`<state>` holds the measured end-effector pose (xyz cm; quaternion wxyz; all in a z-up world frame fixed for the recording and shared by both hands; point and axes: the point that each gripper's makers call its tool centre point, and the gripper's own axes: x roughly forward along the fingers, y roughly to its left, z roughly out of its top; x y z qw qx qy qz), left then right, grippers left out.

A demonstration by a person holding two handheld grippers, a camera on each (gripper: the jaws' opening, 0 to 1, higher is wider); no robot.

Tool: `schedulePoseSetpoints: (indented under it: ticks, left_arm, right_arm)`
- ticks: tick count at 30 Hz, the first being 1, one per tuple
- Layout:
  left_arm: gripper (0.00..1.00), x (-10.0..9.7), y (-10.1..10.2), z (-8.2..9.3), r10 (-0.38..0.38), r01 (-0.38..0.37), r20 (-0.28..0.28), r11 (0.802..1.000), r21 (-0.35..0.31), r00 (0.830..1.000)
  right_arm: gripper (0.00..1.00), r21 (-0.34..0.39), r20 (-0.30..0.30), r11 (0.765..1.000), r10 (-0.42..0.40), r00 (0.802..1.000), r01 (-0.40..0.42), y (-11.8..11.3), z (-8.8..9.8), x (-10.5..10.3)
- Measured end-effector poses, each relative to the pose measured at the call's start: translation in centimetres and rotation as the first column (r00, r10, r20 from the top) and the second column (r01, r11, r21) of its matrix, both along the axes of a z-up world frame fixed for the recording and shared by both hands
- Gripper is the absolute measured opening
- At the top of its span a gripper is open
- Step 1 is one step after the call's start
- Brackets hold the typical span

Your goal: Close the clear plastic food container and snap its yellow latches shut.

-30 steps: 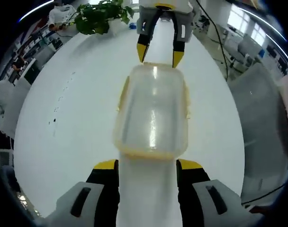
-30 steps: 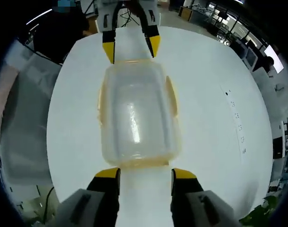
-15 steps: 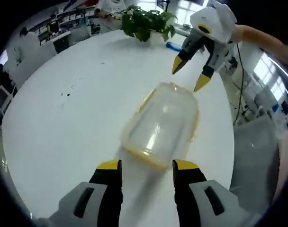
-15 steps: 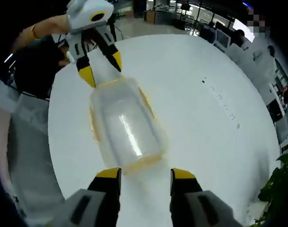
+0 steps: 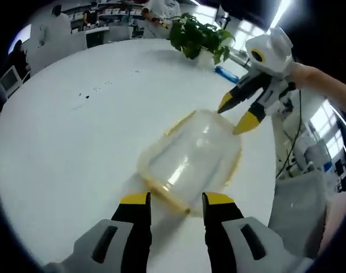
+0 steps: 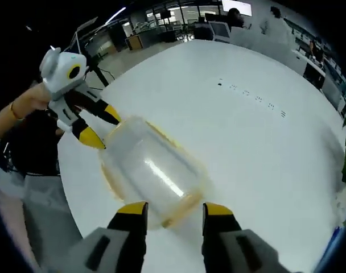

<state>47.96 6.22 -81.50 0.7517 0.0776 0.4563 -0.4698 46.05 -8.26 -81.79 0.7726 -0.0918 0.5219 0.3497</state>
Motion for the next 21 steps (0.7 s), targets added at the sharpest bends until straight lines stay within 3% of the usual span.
schedulePoseSetpoints:
  ticks: [2,14,16,21]
  left_arm:
    - [0.34,-0.08,-0.04,0.0,0.006,-0.006,-0.002,1.0,-0.003,1.0]
    - [0.32,-0.08,-0.11,-0.26,0.065,-0.065,-0.021,0.997,-0.027,0.998]
    - [0.3,0.15,-0.08,-0.25,0.133,-0.134,-0.043,0.991,-0.03,0.99]
    - [0.27,0.2,-0.15,-0.15,0.127,-0.128,-0.039,0.992,-0.019,0.991]
  right_arm:
    - [0.33,0.038,-0.003,0.999,-0.023,1.0,0.023,0.63,0.12,0.01]
    - [0.33,0.051,-0.021,0.996,-0.067,0.998,0.068,0.51,-0.09,-0.07]
    - [0.33,0.057,-0.02,0.996,-0.069,0.997,0.07,0.52,-0.09,-0.07]
    - [0.32,0.062,-0.055,0.991,-0.113,0.992,0.116,0.68,-0.19,-0.01]
